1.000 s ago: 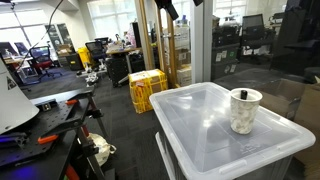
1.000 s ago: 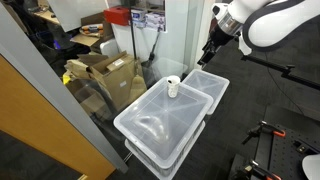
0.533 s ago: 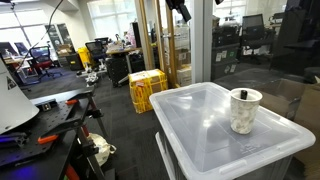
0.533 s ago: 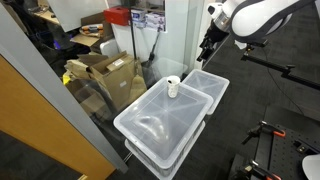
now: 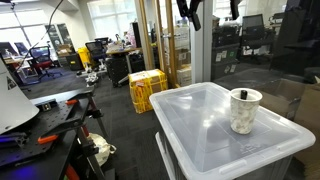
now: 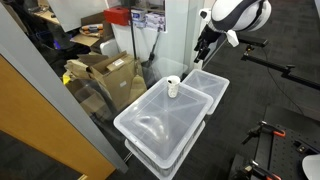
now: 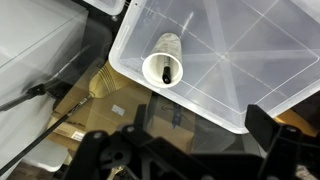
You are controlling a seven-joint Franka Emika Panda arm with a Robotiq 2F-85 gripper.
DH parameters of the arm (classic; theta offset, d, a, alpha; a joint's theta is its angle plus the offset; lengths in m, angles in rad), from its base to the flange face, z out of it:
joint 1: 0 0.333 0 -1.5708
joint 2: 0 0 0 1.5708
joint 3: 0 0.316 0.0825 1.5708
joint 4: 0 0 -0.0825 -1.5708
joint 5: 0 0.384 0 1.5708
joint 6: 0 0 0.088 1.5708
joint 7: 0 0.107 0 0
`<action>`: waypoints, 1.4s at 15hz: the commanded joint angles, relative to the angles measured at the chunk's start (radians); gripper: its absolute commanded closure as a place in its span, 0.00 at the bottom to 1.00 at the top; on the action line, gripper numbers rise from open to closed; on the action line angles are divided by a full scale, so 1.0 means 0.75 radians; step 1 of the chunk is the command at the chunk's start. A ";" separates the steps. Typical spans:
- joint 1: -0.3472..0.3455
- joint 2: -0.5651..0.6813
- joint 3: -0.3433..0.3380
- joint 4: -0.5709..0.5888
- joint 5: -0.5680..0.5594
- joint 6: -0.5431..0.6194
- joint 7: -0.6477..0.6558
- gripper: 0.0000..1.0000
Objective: Remove the marker from the mug cup and place it on the table
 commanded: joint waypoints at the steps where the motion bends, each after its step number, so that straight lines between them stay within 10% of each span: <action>1: -0.046 0.130 0.016 0.126 0.069 -0.068 -0.130 0.00; 6: -0.076 0.244 0.050 0.180 0.070 -0.029 -0.217 0.00; 12: -0.293 0.340 0.291 0.239 -0.029 -0.007 -0.221 0.00; 21: -0.351 0.401 0.334 0.272 -0.119 -0.008 -0.161 0.00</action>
